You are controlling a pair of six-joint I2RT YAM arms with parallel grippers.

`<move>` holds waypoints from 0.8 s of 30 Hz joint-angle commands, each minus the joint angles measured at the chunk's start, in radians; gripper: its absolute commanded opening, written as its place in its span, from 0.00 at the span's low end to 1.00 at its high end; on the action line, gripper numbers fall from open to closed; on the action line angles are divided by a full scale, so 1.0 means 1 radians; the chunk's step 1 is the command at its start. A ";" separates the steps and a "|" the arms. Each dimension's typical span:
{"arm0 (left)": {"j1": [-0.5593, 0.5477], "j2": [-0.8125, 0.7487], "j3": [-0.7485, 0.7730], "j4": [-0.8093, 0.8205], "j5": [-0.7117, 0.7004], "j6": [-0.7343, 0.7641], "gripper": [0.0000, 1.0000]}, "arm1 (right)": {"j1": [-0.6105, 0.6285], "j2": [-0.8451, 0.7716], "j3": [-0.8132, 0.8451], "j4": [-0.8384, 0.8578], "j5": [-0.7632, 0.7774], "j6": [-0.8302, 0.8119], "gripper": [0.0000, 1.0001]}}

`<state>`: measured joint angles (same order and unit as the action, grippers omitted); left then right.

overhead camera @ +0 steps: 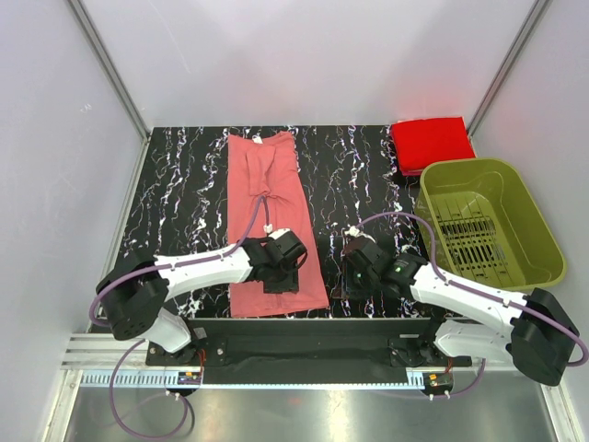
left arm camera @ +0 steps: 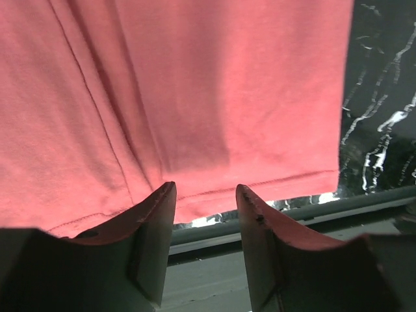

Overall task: Fold and stack the t-shirts
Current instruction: Fold the tshirt

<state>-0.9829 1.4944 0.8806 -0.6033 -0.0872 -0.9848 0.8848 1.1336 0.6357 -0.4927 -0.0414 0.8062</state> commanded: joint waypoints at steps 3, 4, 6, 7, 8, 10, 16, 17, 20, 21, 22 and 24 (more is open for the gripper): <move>0.000 -0.009 0.032 -0.010 -0.023 -0.005 0.48 | 0.009 -0.018 0.022 -0.001 0.034 -0.013 0.31; 0.001 -0.011 0.028 -0.010 -0.025 -0.005 0.48 | 0.008 -0.012 0.022 0.002 0.031 -0.013 0.31; 0.000 -0.006 0.021 -0.003 -0.020 -0.006 0.48 | 0.008 -0.009 0.024 0.006 0.029 -0.015 0.30; 0.001 -0.003 0.014 0.000 -0.014 -0.008 0.48 | 0.006 -0.005 0.027 0.008 0.029 -0.013 0.30; 0.001 0.001 0.009 0.007 -0.013 -0.009 0.48 | 0.008 -0.005 0.027 0.008 0.029 -0.015 0.30; 0.001 0.012 -0.005 0.013 -0.008 -0.015 0.48 | 0.009 -0.005 0.027 0.011 0.026 -0.015 0.31; 0.001 0.023 -0.015 0.017 -0.008 -0.015 0.46 | 0.008 -0.002 0.025 0.009 0.031 -0.009 0.30; 0.001 0.027 -0.014 0.010 -0.012 -0.015 0.46 | 0.008 0.000 0.024 0.011 0.031 -0.009 0.30; 0.001 0.032 -0.009 0.002 -0.020 -0.012 0.46 | 0.008 0.003 0.025 0.014 0.029 -0.009 0.30; 0.001 0.033 -0.009 0.000 -0.023 -0.012 0.45 | 0.008 0.003 0.025 0.013 0.031 -0.009 0.30; 0.001 0.033 -0.009 0.000 -0.023 -0.012 0.44 | 0.008 0.006 0.025 0.013 0.031 -0.010 0.30; 0.001 0.035 -0.011 -0.003 -0.028 -0.014 0.43 | 0.009 0.008 0.027 0.016 0.029 -0.009 0.30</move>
<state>-0.9825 1.5234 0.8722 -0.6086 -0.0902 -0.9943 0.8848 1.1378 0.6357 -0.4950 -0.0410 0.8043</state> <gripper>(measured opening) 0.438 0.301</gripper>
